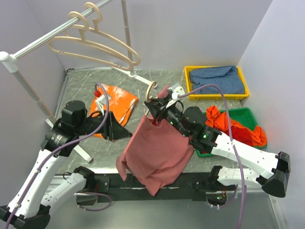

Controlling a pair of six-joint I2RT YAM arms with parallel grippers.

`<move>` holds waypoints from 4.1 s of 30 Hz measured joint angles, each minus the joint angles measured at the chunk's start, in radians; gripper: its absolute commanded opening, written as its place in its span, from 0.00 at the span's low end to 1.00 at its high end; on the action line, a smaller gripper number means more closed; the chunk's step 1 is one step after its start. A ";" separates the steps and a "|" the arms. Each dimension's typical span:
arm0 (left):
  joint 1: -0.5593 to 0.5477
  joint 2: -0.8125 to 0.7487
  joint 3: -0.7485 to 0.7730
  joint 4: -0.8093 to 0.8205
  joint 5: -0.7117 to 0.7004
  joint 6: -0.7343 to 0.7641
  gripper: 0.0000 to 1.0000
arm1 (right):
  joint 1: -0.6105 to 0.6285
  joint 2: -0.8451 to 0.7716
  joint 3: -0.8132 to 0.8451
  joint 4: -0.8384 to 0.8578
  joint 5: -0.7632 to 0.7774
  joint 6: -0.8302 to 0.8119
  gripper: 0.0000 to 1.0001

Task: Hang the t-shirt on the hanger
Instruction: Place the hanger at the clothesline.

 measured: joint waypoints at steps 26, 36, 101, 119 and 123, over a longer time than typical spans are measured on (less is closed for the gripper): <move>0.000 0.006 -0.059 0.062 0.148 -0.010 0.65 | 0.082 0.088 0.037 0.017 0.056 -0.111 0.00; -0.034 -0.002 -0.162 0.159 0.170 -0.092 0.53 | 0.160 0.151 0.074 0.023 0.123 -0.174 0.00; -0.098 -0.154 0.401 -0.101 -0.217 -0.523 0.01 | -0.172 0.609 0.142 -0.053 0.089 0.517 0.69; -0.098 -0.146 0.301 -0.026 -0.700 -0.585 0.01 | 0.135 0.600 0.079 0.164 -0.293 0.642 0.68; -0.098 -0.145 0.226 0.020 -0.808 -0.624 0.01 | 0.135 0.600 0.079 0.180 -0.341 0.661 0.69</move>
